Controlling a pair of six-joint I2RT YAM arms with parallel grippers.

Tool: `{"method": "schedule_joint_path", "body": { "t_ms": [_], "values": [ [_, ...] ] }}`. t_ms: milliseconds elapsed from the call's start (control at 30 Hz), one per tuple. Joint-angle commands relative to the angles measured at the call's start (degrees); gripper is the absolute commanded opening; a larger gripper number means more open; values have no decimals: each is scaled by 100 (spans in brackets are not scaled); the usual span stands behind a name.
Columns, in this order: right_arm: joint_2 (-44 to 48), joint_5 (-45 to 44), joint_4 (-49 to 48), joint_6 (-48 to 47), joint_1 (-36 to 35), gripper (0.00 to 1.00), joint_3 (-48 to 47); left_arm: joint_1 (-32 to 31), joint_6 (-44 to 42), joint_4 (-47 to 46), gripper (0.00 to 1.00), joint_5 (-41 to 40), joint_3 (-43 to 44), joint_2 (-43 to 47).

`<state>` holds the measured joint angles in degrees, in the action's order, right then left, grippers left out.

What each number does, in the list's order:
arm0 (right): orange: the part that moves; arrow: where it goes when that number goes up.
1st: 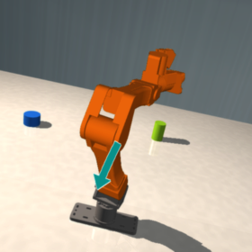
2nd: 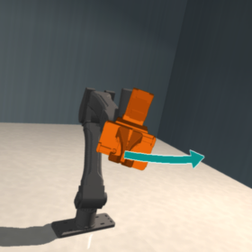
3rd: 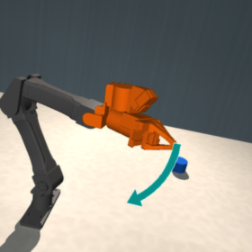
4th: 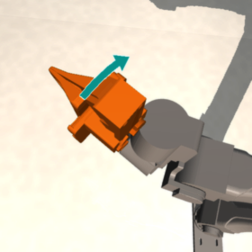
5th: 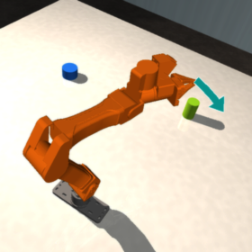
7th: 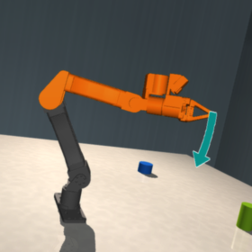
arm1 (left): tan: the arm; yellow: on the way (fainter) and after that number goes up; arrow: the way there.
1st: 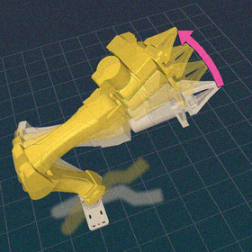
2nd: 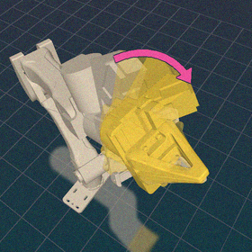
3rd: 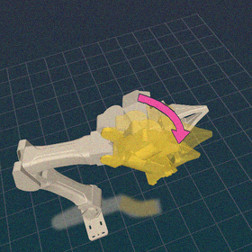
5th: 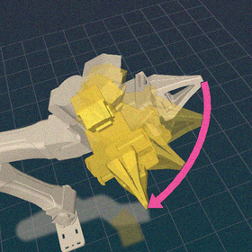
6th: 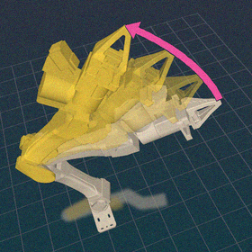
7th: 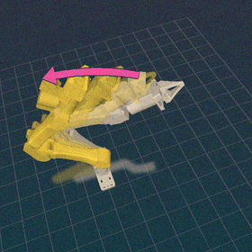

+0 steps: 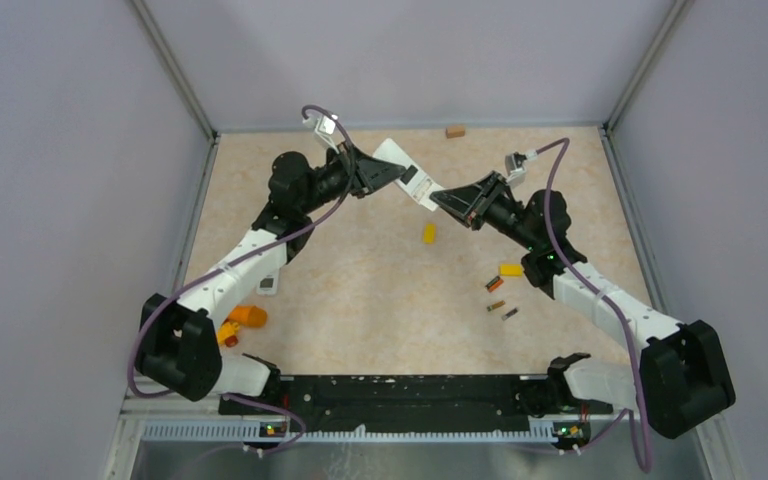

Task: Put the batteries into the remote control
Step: Remove the battery cover from the remote control, then place the battery cover at the center of the board.

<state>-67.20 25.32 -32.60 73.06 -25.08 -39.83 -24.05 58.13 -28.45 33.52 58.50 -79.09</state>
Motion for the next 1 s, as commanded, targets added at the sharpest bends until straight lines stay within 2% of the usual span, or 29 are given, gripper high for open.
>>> {"method": "schedule_joint_path", "body": {
  "t_ms": [0, 267, 467, 567, 667, 967],
  "values": [
    [5, 51, -6, -86, -52, 0, -289, -3, -1123, 707, 0, -485, 169, 272],
    [49, 96, -44, -250, -50, 0, -194, -3, -2127, 1768, 0, -1342, 177, 324],
    [238, -870, 1613, -1650, 75, 0, -98, -3, -2414, 2075, 0, -1707, -84, 675],
    [191, -1307, 1970, -2065, 276, 0, 106, -3, -2524, 2057, 0, -1492, -234, 862],
    [-19, -1338, 1835, -2173, 599, 0, 378, -3, -2721, 2058, 0, -1063, -326, 960],
    [-1431, -354, 739, -2454, 1257, 0, 797, -3, -3083, 1856, 0, 600, -408, 1092]
  ]
}}
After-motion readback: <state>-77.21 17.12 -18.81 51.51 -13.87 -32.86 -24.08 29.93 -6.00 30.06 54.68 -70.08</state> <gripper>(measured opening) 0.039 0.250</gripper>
